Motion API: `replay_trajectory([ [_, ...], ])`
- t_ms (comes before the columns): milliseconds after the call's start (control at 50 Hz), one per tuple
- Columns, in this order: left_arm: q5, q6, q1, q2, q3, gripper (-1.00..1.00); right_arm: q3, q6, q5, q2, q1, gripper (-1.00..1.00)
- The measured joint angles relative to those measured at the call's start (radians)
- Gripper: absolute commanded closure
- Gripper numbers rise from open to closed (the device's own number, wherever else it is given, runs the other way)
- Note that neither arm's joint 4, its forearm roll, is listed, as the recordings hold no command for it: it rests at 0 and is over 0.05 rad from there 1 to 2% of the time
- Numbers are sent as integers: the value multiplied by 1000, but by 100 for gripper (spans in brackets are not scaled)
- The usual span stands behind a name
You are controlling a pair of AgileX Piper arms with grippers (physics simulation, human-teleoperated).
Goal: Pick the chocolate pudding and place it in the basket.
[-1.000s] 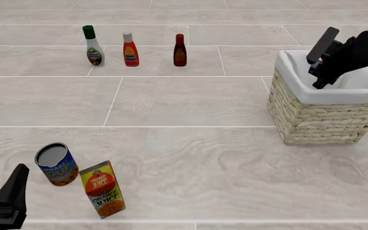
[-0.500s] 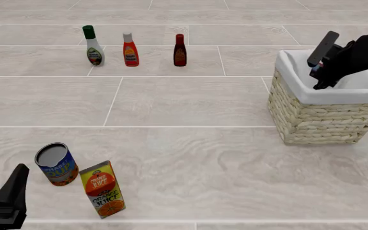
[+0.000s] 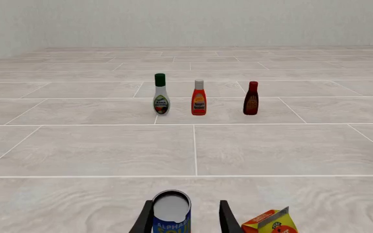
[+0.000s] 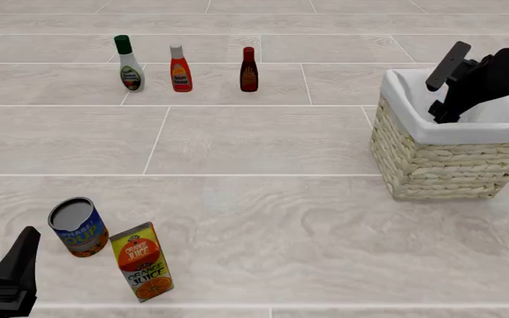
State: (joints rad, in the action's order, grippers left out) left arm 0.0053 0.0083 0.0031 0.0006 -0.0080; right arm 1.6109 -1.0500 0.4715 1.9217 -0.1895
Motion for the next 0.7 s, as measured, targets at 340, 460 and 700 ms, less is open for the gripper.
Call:
replay_trajectory([
  [340, 0, 0, 0, 0, 0, -100, 11, 6, 7, -8, 0, -100],
  [460, 0, 0, 0, 0, 0, -100, 20, 11, 17, -24, 1, -100],
  [700, 0, 0, 0, 0, 0, -100, -1, 19, 28, -82, 1, -100],
])
